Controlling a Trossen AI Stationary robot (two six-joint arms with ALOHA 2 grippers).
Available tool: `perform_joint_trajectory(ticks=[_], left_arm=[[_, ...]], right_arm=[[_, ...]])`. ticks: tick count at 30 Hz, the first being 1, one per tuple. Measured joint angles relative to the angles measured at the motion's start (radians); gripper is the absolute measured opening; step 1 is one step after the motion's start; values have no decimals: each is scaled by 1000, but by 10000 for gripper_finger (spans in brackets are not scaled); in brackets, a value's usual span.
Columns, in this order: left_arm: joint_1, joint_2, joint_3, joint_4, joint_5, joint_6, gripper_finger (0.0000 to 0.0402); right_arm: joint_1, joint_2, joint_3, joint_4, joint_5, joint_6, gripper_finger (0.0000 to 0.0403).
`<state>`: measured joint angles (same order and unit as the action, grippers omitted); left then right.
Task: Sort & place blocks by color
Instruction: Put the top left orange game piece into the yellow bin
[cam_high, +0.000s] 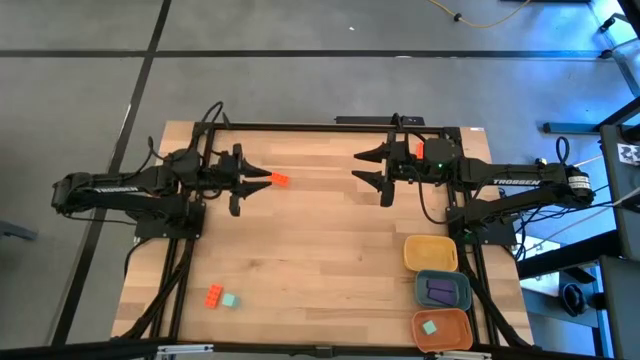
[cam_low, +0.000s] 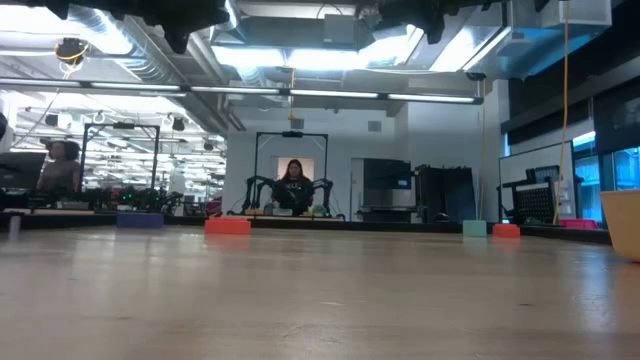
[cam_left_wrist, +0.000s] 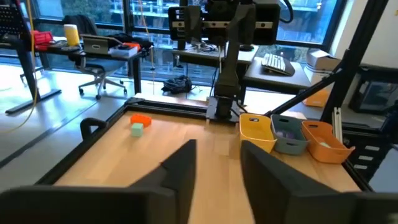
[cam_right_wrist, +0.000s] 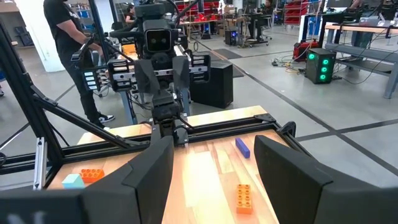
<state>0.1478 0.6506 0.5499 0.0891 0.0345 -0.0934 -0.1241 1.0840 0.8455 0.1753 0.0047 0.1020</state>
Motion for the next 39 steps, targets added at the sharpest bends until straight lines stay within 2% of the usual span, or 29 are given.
perform_joint_trajectory(ticks=[5,10,19,22,25,32,36,39], left_arm=[[0,0,0,-2,0,15,181],[-2,0,0,-3,10,-5,215],[-23,0,3,-7,3,18,227],[-11,32,51,-19,-3,18,228],[30,115,187,-188,-6,67,226],[208,418,590,-756,63,382,225],[289,579,726,-937,107,590,225],[338,684,778,-1014,108,710,225]], right_arm=[[0,0,0,0,-6,1,227],[0,0,0,0,-7,2,227],[0,0,0,0,-7,2,227],[0,0,0,0,-7,1,227],[0,0,0,0,-7,1,227],[0,0,0,0,-7,0,227],[0,0,0,0,-7,-1,227],[0,0,0,0,-7,-1,227]])
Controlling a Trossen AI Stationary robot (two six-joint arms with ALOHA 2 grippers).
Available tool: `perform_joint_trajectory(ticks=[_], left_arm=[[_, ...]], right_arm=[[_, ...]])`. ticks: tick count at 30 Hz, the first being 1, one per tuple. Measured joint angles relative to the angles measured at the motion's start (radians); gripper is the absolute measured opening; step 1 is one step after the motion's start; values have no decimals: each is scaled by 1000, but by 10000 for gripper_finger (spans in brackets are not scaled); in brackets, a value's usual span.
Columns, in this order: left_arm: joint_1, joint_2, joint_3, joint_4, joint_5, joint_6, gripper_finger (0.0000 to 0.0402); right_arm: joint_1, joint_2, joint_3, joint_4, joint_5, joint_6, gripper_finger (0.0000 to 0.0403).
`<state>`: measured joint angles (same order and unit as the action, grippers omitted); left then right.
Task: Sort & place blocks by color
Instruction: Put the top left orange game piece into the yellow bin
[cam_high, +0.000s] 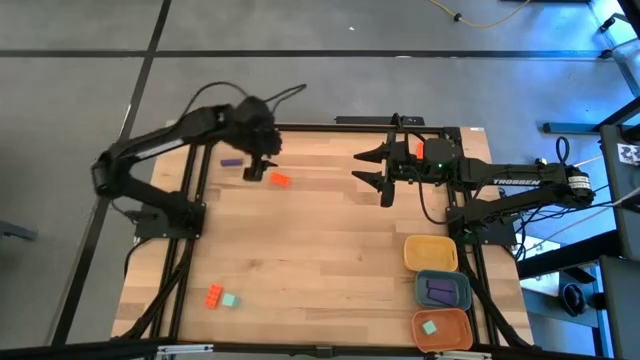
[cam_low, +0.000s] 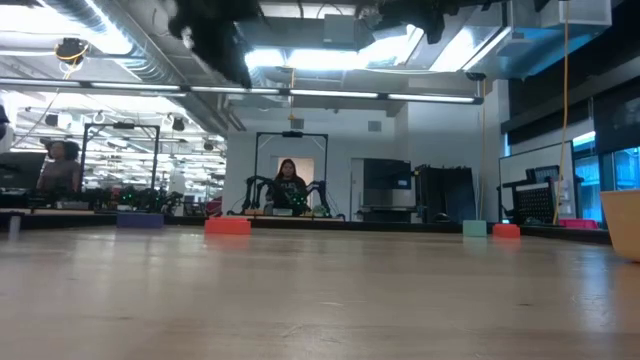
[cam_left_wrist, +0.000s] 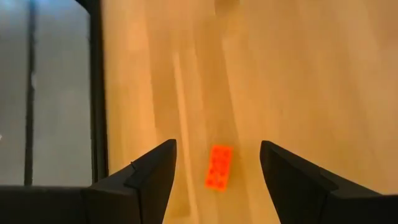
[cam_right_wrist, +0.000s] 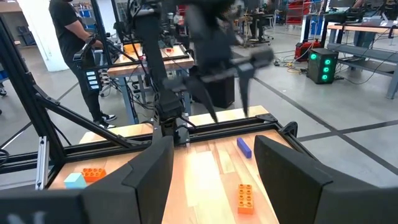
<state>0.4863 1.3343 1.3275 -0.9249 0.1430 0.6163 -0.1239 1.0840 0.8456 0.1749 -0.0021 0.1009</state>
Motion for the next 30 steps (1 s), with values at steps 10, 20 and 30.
perform_joint_trajectory(ticks=[10,20,30], left_arm=[[90,315,5,-55,91,107,225],[55,511,5,-19,-14,211,225],[57,578,2,8,-26,232,225]], right_arm=[[0,0,0,0,0,2,227],[0,0,0,0,3,1,227],[0,0,0,0,13,0,227]])
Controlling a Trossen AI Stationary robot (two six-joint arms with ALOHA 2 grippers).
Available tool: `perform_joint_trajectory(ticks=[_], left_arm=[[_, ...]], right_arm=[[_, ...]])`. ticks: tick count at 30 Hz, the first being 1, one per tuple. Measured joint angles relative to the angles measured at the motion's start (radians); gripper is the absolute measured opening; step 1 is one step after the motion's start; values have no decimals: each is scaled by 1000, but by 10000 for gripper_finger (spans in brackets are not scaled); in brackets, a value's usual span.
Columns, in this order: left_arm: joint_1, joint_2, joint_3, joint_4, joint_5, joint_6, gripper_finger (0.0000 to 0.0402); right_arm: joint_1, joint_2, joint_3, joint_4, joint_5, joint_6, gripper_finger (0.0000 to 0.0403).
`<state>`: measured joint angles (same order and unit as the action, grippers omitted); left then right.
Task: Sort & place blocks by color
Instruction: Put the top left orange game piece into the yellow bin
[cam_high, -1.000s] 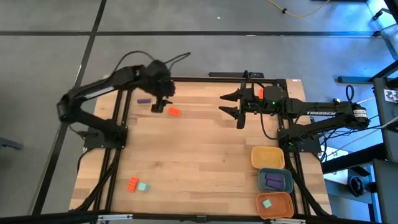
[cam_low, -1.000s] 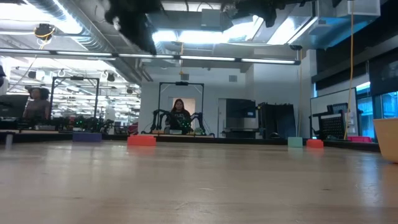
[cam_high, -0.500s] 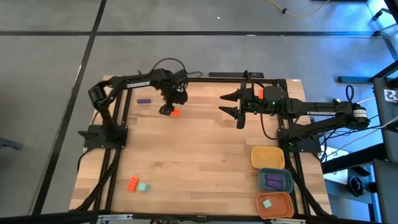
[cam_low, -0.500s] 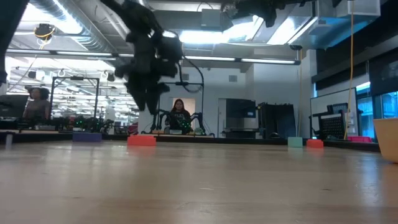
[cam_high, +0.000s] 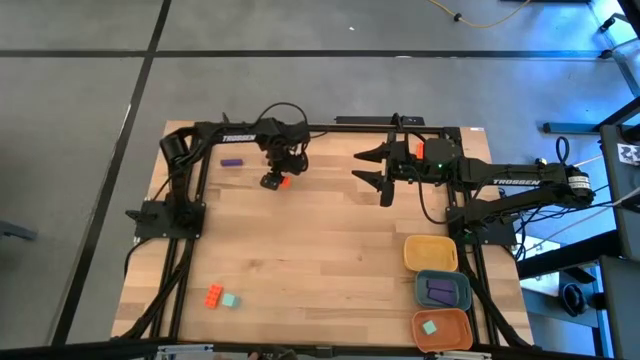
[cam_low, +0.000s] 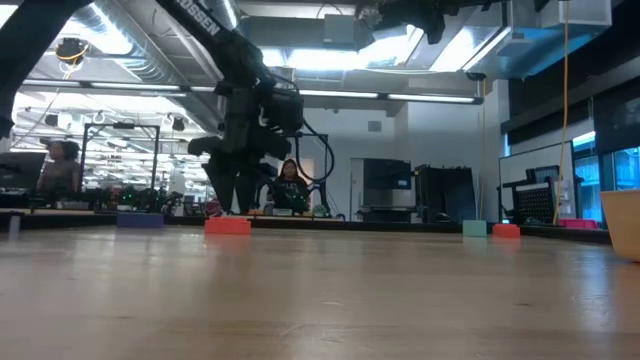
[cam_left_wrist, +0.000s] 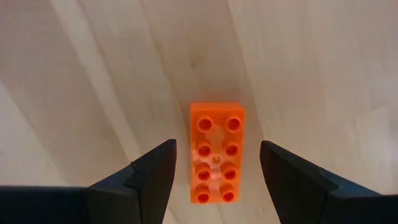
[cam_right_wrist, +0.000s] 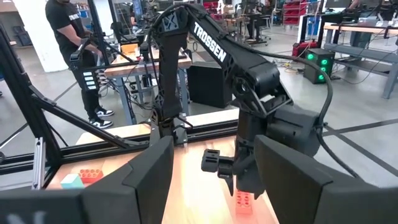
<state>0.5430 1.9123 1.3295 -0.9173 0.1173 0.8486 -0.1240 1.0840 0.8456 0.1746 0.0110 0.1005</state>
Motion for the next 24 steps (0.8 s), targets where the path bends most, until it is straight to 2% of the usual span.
perform_joint_trajectory(ticks=[20,24], left_arm=[[-3,14,-129,127,-32,-8,224],[-3,15,-129,129,-32,-8,204]], right_arm=[[0,0,0,-1,6,0,227],[0,0,0,-1,6,0,227]])
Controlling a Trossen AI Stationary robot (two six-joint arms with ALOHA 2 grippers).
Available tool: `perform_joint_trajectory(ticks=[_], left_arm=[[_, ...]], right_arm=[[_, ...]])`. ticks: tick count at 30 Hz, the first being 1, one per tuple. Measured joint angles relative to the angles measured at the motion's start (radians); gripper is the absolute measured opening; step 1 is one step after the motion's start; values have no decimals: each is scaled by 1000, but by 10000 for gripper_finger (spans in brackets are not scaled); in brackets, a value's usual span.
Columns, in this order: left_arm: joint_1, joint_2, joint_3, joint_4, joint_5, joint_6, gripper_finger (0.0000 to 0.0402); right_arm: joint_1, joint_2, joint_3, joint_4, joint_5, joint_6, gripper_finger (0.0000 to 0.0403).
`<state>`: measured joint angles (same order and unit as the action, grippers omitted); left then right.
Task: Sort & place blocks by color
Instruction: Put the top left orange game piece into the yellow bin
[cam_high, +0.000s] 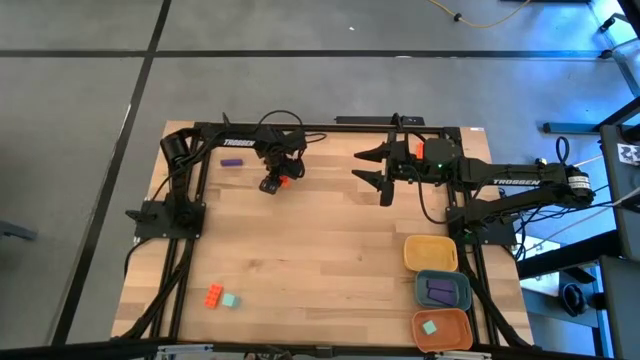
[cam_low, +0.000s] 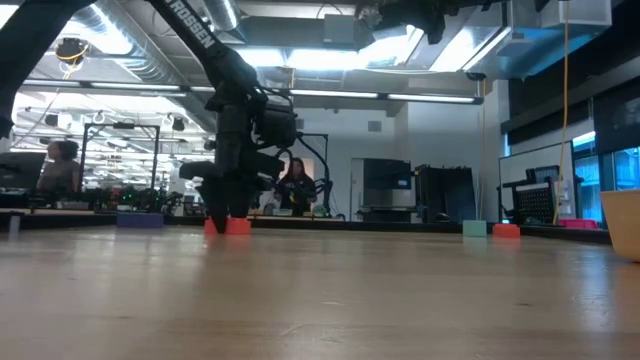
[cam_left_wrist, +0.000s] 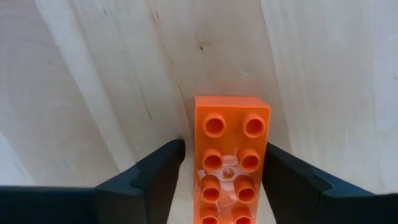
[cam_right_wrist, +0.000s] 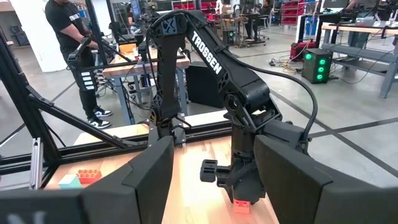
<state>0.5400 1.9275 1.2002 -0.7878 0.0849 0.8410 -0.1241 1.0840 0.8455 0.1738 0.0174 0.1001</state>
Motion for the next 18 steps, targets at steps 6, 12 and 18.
perform_joint_trajectory(ticks=[6,12,18], left_arm=[[0,1,-1,1,0,-1,134],[3,-30,-6,6,5,-25,130],[47,-191,17,23,74,-151,130]], right_arm=[[0,0,0,0,0,0,227],[0,0,0,0,0,0,227],[0,0,0,0,0,-7,227]])
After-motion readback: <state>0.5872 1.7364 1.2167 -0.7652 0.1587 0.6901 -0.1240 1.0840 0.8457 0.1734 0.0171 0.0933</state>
